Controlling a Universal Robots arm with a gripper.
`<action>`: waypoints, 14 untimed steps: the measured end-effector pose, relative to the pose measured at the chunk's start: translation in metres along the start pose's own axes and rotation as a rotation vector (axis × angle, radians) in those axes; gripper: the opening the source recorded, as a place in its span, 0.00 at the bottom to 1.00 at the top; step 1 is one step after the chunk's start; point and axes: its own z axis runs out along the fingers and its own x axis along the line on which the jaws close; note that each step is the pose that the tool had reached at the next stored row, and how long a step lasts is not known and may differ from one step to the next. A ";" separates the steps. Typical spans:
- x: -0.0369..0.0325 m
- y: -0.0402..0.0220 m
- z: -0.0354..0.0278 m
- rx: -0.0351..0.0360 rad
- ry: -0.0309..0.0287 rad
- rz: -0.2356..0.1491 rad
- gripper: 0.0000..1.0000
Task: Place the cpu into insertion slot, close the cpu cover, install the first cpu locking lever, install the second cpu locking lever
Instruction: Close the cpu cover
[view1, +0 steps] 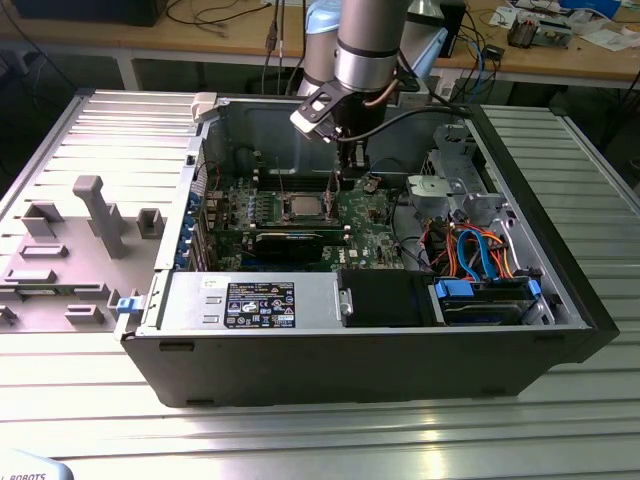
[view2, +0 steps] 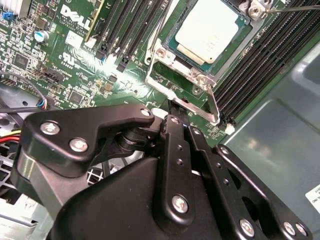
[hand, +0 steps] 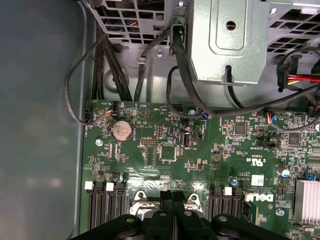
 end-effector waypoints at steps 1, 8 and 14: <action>0.0000 -0.0005 0.0000 0.0000 0.0000 0.000 0.11; 0.0002 -0.0034 0.0000 0.0000 0.0000 0.000 0.11; 0.0003 -0.0054 0.0000 0.0000 0.0000 0.000 0.11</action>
